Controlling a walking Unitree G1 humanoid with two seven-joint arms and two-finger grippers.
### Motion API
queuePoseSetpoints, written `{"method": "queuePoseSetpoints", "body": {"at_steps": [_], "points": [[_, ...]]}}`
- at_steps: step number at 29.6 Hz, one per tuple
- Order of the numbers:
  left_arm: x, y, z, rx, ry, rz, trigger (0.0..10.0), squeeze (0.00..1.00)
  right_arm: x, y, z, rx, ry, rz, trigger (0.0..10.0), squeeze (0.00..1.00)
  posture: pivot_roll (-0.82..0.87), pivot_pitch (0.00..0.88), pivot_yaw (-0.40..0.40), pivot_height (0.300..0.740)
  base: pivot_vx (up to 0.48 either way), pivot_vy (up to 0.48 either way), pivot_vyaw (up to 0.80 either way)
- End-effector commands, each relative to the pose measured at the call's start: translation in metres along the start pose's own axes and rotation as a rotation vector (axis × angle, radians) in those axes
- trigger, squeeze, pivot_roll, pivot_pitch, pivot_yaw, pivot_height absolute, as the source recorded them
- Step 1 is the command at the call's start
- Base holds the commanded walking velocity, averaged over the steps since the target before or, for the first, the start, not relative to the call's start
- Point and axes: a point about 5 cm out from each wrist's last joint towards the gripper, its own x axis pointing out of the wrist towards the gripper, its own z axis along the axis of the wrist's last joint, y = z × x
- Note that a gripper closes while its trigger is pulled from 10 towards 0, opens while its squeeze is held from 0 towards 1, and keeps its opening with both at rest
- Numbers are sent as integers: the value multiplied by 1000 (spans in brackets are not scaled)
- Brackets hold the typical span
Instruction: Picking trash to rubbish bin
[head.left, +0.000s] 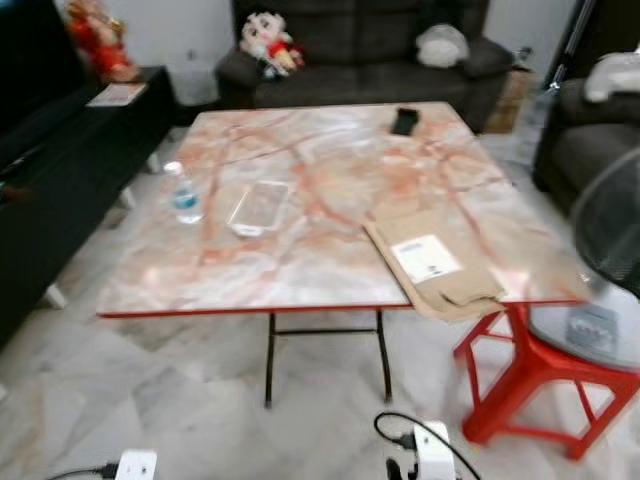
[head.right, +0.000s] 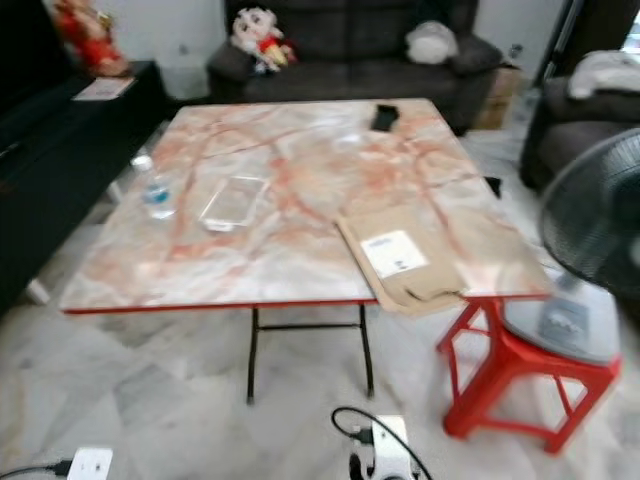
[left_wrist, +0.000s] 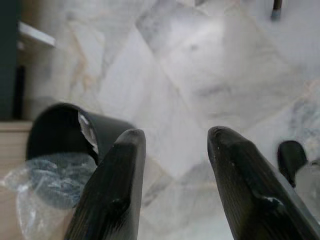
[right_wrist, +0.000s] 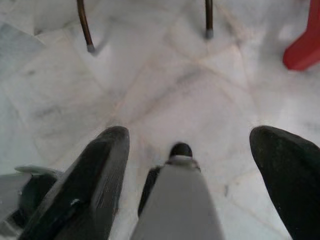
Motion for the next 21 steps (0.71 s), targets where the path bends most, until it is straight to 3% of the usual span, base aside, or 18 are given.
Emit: {"method": "queuePoseSetpoints", "body": {"at_steps": [1,8,14,21], "points": [[-2,4,-7,15,22,-1,10000,0,1,1,6,8,-24,-1,10000,0,31,13,84,740,0,0,0],[-2,3,-9,34,26,-12,10000,0,0,2,1,23,-20,1,10000,0,31,2,95,740,0,0,0],[0,1,1,10,2,-8,10000,0,3,3,19,-14,-55,19,10000,0,51,13,66,740,0,0,0],[-1,2,-2,-11,-9,4,10000,0,5,4,34,-16,-92,24,10000,0,56,8,60,740,0,0,0]]}}
